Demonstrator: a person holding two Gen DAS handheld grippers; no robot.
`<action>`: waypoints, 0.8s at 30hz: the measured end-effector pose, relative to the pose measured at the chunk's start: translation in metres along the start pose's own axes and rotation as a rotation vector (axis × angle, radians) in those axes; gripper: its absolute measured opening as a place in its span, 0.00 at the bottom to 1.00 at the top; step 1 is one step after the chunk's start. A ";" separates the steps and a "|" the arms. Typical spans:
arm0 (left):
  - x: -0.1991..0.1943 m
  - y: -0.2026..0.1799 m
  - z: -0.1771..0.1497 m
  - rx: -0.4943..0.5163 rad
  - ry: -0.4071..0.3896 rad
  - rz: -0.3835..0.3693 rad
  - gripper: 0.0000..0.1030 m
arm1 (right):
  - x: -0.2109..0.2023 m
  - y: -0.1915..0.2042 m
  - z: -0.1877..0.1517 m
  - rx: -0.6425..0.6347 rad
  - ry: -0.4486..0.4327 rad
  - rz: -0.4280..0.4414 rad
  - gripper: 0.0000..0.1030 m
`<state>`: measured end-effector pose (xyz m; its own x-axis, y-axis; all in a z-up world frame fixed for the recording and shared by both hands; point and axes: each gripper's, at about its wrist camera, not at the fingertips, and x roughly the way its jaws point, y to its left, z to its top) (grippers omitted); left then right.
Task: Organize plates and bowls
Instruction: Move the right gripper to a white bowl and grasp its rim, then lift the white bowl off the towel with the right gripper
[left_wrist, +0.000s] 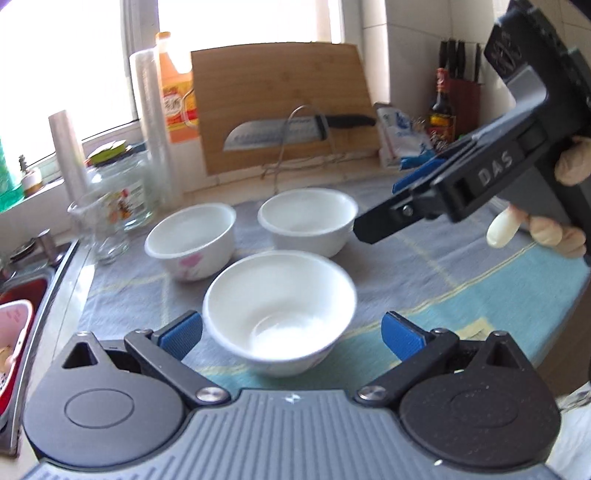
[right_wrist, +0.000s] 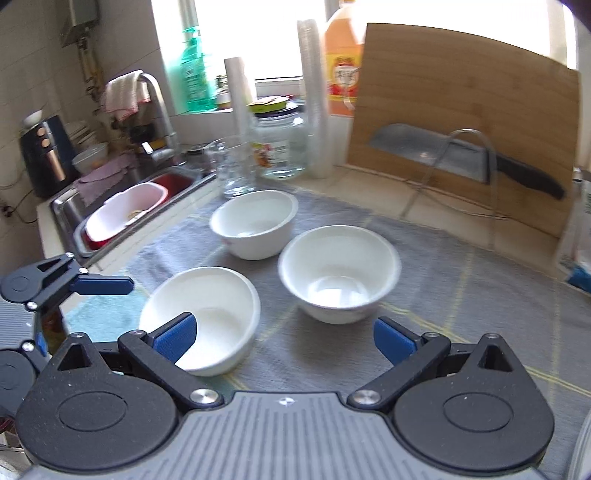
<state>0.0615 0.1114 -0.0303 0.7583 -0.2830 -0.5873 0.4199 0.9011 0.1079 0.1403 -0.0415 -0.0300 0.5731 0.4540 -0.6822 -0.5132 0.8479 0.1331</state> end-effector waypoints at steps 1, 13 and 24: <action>0.001 0.006 -0.007 -0.004 0.005 0.000 0.99 | 0.006 0.004 0.001 -0.003 0.007 0.015 1.00; 0.030 0.012 -0.025 0.010 0.032 -0.044 0.90 | 0.061 0.019 0.000 0.028 0.108 0.123 0.84; 0.028 0.014 -0.022 0.026 0.015 -0.062 0.83 | 0.066 0.019 0.001 0.045 0.117 0.157 0.74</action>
<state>0.0778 0.1233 -0.0624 0.7229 -0.3331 -0.6054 0.4792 0.8729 0.0918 0.1697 0.0050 -0.0718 0.4083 0.5490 -0.7293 -0.5599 0.7816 0.2749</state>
